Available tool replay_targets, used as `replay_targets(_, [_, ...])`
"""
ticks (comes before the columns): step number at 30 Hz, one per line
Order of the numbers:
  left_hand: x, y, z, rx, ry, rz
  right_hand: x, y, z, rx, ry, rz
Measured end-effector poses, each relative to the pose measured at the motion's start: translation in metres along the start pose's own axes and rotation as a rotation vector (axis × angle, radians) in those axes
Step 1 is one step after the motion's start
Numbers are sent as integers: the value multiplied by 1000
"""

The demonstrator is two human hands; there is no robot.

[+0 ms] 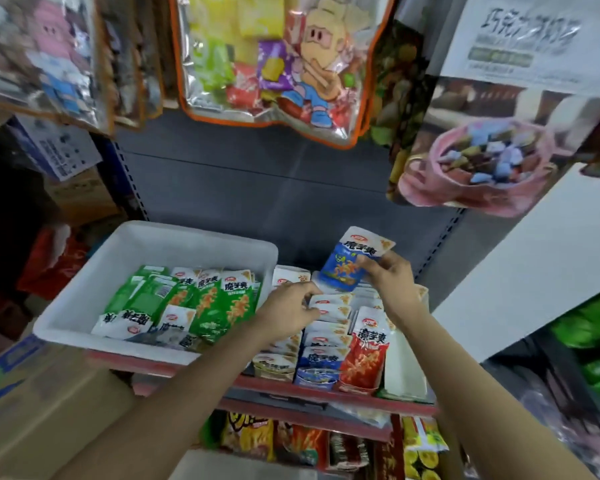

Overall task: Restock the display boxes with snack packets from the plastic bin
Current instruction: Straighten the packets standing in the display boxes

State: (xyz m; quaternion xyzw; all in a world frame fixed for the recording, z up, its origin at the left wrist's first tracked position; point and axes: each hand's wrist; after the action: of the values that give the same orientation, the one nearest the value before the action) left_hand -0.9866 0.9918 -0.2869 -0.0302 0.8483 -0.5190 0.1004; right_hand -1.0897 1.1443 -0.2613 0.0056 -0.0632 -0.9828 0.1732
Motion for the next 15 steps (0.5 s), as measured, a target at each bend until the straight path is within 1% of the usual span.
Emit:
replay_targets(2, [-2,3,0,5,8,-43,0,-1,-7,22,59,74])
replay_targets(5, [-4,6,0,-7,-2,-88,2,-5,-12,-13,106,121])
replay_targets(11, [-1,8,1,-9,-11,-151,7,-11,-24,-311,142,234])
replay_targets(13, [0,8,3,-1,-9,-163,8,-10,-24,-385,92,266])
replay_targets(15, [1,9,5,-11,-16,-160,9,-10,-22,-364,8,250])
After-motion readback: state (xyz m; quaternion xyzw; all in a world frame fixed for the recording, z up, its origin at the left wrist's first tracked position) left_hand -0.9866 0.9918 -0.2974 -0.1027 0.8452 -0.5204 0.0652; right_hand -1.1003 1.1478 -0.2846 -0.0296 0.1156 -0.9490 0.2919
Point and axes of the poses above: each hand's wrist, its own x-axis towards the middle knuckle, its own y-axis out of the palm, z = x × y, and after that the axes turned 13 degrees about x, right-handed
